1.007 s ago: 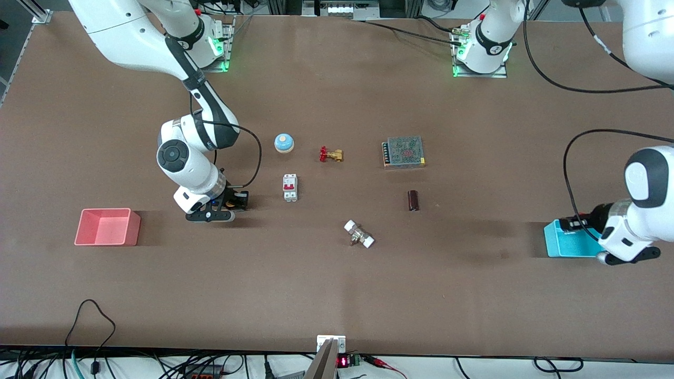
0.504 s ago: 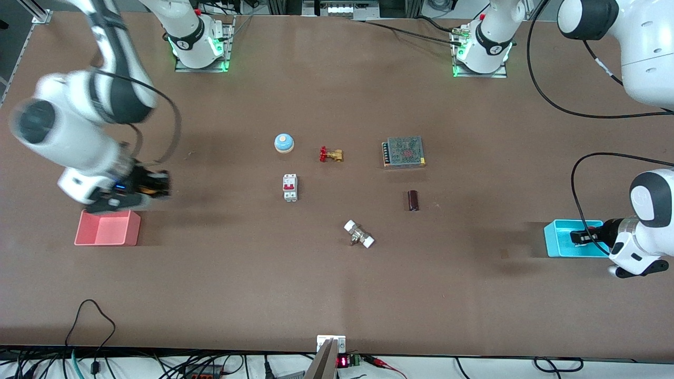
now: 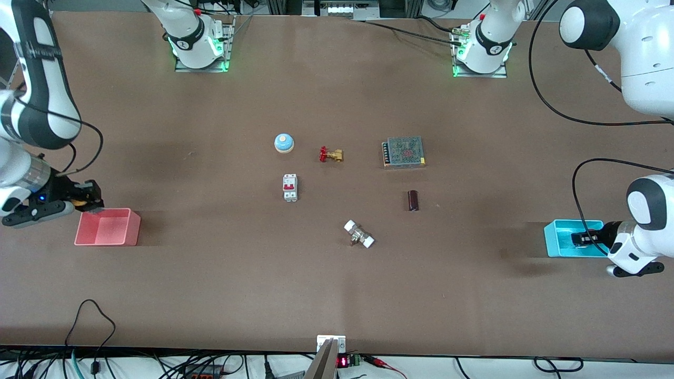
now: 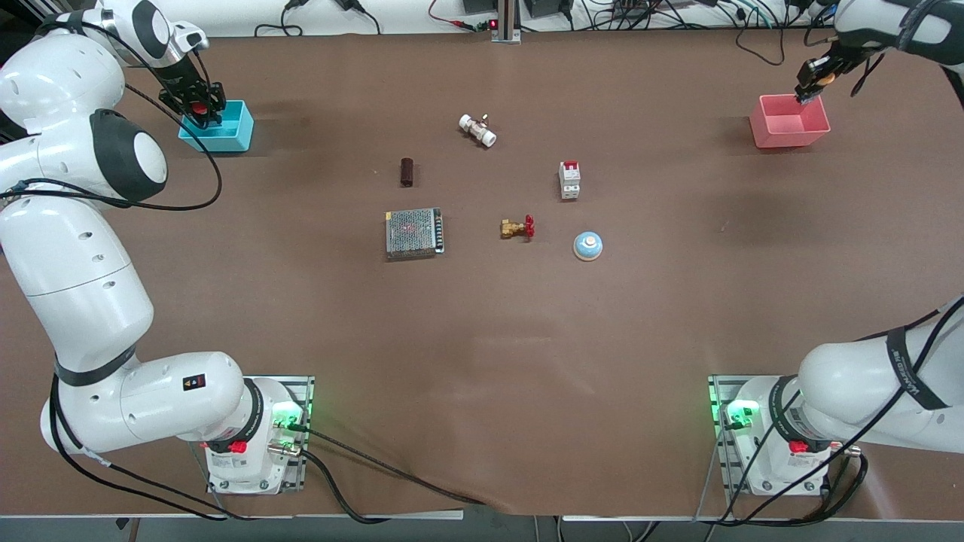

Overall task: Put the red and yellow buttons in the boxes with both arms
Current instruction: 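Carry the red button to the cyan box while the right gripper carries yellow to pink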

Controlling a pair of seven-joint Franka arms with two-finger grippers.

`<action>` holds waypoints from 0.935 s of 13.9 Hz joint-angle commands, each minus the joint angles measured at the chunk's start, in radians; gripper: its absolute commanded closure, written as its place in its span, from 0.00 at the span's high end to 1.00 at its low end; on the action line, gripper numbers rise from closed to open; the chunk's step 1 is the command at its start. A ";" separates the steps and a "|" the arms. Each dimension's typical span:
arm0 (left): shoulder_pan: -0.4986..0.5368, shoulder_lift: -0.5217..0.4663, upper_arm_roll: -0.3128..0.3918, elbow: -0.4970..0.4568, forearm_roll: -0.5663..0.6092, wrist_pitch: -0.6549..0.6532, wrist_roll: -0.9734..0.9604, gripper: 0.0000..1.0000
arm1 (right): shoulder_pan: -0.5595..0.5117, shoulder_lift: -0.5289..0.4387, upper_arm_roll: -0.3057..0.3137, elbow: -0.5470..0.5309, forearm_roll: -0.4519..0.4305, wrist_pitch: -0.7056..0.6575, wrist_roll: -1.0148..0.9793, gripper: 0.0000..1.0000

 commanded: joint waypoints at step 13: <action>0.006 -0.022 -0.010 0.031 -0.104 -0.014 0.030 1.00 | -0.074 0.242 0.018 0.032 0.012 0.257 -0.064 0.15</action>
